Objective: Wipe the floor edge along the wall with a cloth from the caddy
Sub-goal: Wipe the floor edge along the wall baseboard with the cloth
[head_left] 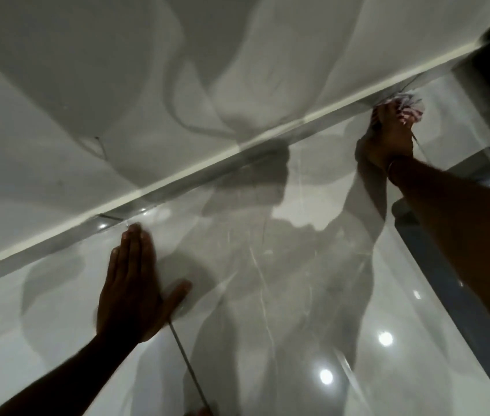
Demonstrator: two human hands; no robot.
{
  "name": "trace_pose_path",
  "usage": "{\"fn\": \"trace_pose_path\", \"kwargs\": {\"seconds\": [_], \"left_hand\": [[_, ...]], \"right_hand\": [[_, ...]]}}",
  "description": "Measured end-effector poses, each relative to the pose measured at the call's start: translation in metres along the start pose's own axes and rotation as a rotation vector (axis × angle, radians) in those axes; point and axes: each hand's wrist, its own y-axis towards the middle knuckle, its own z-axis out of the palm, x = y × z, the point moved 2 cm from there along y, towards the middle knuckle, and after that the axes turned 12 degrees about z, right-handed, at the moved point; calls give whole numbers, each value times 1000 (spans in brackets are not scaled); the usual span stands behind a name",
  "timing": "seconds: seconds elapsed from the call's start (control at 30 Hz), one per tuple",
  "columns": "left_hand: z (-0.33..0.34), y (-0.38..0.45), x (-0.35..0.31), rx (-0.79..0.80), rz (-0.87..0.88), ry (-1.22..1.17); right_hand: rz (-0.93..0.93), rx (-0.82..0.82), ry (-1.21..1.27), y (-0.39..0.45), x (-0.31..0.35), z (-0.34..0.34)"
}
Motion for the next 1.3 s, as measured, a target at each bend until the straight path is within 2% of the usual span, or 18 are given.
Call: {"fn": "trace_pose_path", "kwargs": {"seconds": [0.2,0.4,0.47,0.6,0.77,0.83,0.9,1.07,1.17,1.3], "left_hand": [[-4,1,-3,4,10,-17],[-11,1,-8,22,3,-44],[-14,2,-9,41,-4,-52],[-17,2,-9,68,10,-74],[-26,2,-4,118,38,-82],[-29,-2,-2,138,54,-52],[-31,-10,0,152,81,-17],[-29,-21,1,157,103,3],[-23,-19,1,138,50,26],[-18,-17,0,82,8,-1]], "right_hand": [[-52,-2,16,-20,9,6],[-320,-36,35,-129,55,51],[-366,14,66,-166,74,66],[-349,161,314,-242,114,92],[-566,233,106,-304,150,122],[-602,280,95,-321,161,128],[-652,291,119,-334,169,134],[-821,368,-6,-342,172,142],[-851,306,-56,-328,166,136],[-757,181,32,-284,139,116]]}}
